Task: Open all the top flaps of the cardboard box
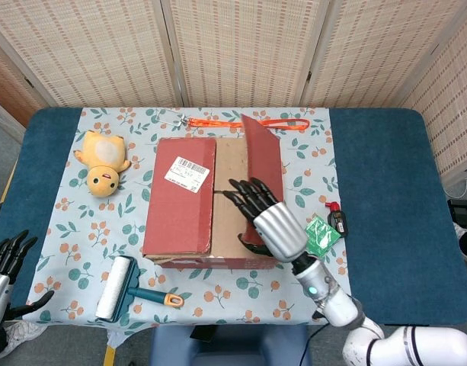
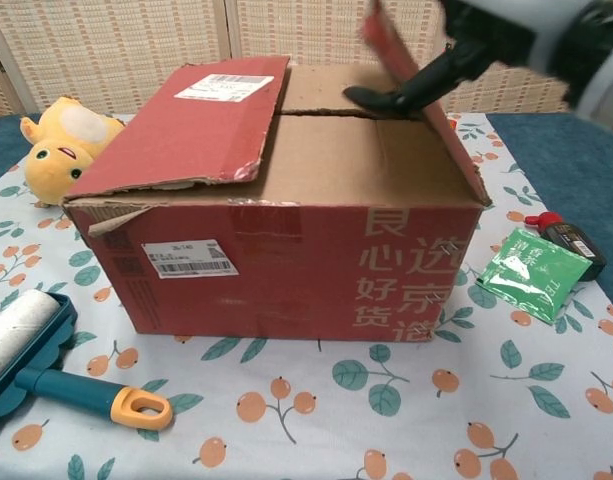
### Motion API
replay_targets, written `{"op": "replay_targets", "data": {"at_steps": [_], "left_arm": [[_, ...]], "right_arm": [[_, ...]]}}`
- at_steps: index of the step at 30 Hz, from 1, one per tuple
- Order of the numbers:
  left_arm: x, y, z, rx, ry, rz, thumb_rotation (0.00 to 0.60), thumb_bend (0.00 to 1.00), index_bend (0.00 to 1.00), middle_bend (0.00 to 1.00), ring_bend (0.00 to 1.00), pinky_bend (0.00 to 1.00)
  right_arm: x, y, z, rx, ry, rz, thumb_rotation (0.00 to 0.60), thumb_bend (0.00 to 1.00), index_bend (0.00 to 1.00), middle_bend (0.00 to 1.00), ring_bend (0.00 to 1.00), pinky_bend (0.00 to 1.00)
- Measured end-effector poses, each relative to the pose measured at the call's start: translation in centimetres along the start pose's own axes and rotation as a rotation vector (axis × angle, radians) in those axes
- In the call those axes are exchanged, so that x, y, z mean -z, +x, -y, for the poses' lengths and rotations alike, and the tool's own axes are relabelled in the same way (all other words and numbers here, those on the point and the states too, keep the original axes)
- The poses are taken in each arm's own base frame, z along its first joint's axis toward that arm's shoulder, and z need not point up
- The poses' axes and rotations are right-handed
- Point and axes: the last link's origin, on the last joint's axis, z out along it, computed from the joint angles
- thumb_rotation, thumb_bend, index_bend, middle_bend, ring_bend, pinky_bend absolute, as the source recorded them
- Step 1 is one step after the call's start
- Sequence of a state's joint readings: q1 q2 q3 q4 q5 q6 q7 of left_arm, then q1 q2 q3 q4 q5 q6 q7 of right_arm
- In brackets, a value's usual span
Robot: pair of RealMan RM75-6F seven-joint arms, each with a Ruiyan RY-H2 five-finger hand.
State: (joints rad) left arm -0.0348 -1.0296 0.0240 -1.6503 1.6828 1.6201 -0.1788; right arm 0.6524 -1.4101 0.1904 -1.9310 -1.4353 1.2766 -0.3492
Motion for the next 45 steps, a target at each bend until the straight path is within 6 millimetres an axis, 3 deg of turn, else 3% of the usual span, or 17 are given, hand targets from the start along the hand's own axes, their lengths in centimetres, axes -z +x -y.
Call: {"op": "replay_targets", "data": {"at_steps": [5,11,17,23,29,35,45], "left_arm": [[0.0,-0.2,-0.3,-0.009,-0.013,0.006,0.600,0.22,0.00,0.00,0.00,0.00],[0.1,-0.5,-0.7,-0.027,-0.029,0.017,0.600,0.22,0.00,0.00,0.00,0.00],[0.0,-0.9,-0.9,-0.045,-0.040,0.033,0.600,0.22,0.00,0.00,0.00,0.00],[-0.3,-1.1,-1.3,-0.021,-0.089,0.029,0.600,0.23,0.00,0.00,0.00,0.00],[-1.6,-1.6,-3.0,0.010,-0.155,0.051,0.600,0.40,0.00,0.00,0.00,0.00],[-4.3,-2.8,-6.7,-0.084,-0.188,0.138,0.600,0.43,0.00,0.00,0.00,0.00],[-7.4,-4.4,-13.5,-0.174,-0.178,0.109,0.600,0.44,0.00,0.00,0.00,0.00]], "right_arm": [[4.4,3.2,-1.1,0.050,-0.073,-0.095,0.600,0.41,0.00,0.00,0.00,0.00],[9.7,5.3,-2.2,0.103,-0.172,-0.155,0.600,0.41,0.00,0.00,0.00,0.00],[15.0,5.2,-4.4,0.140,-0.310,-0.144,0.600,0.41,0.00,0.00,0.00,0.00],[18.8,4.4,-6.6,0.138,-0.384,-0.136,0.600,0.41,0.00,0.00,0.00,0.00],[20.5,4.4,-8.2,0.141,-0.409,-0.130,0.600,0.41,0.00,0.00,0.00,0.00],[20.9,5.3,-9.8,0.101,-0.419,-0.124,0.600,0.41,0.00,0.00,0.00,0.00],[21.6,7.0,-11.1,0.021,-0.396,-0.113,0.600,0.41,0.00,0.00,0.00,0.00]]}}
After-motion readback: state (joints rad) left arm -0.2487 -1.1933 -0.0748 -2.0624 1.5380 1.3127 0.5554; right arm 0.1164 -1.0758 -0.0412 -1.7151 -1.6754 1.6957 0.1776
